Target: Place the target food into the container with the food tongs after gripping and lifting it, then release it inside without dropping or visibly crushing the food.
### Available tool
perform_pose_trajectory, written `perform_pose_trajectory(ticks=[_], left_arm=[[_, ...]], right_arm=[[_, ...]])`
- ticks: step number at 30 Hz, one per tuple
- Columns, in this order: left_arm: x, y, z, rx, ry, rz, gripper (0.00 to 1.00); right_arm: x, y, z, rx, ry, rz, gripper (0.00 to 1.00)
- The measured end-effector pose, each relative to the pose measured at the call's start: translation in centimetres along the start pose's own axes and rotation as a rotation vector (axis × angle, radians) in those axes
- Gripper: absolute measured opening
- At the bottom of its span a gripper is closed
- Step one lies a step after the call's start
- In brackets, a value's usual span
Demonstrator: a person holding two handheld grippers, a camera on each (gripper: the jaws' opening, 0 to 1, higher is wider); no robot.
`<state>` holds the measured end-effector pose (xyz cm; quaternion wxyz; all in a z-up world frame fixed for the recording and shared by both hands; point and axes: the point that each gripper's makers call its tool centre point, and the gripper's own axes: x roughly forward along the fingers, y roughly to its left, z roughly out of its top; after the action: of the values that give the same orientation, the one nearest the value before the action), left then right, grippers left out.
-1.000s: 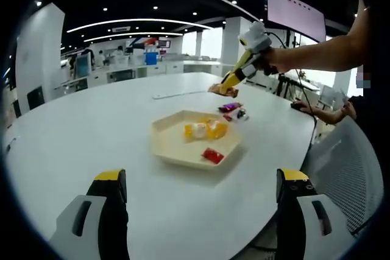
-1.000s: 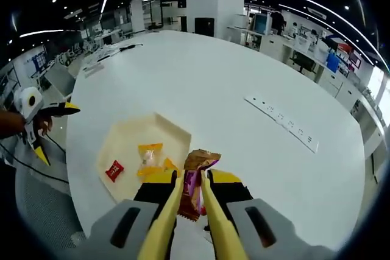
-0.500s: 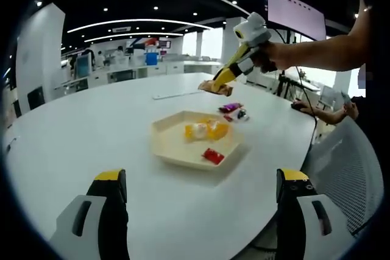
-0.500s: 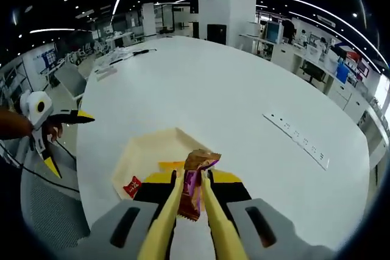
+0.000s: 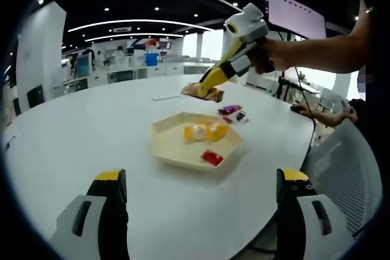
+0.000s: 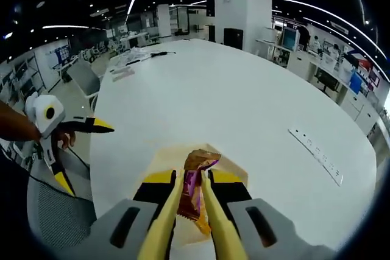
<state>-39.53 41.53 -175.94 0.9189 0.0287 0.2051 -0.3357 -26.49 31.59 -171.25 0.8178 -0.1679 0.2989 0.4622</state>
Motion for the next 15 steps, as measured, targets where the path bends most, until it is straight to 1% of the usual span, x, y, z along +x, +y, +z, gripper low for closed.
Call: perform_pose_trajectory(ticks=[3,9,13,14,15], left_arm=[[0.08,-0.31,-0.1,0.01,0.007,-0.012,0.99],[0.1,-0.4,-0.17,0.015,0.01,-0.016,0.99],[0.1,-0.49,-0.22,0.01,0.013,-0.024,0.99],[0.11,-0.57,-0.21,0.011,0.013,-0.027,0.99],[0.13,-0.65,-0.23,0.013,0.015,-0.03,0.99]], right_arm=[[0.23,0.34,0.27,0.004,-0.007,0.002,0.2],[0.35,0.94,-0.05,-0.004,-0.013,0.003,0.21],[0.43,0.91,-0.22,-0.003,-0.015,0.002,0.22],[0.47,1.09,-0.26,0.002,-0.016,0.014,0.22],[0.44,1.02,-0.25,-0.002,-0.021,0.007,0.23]])
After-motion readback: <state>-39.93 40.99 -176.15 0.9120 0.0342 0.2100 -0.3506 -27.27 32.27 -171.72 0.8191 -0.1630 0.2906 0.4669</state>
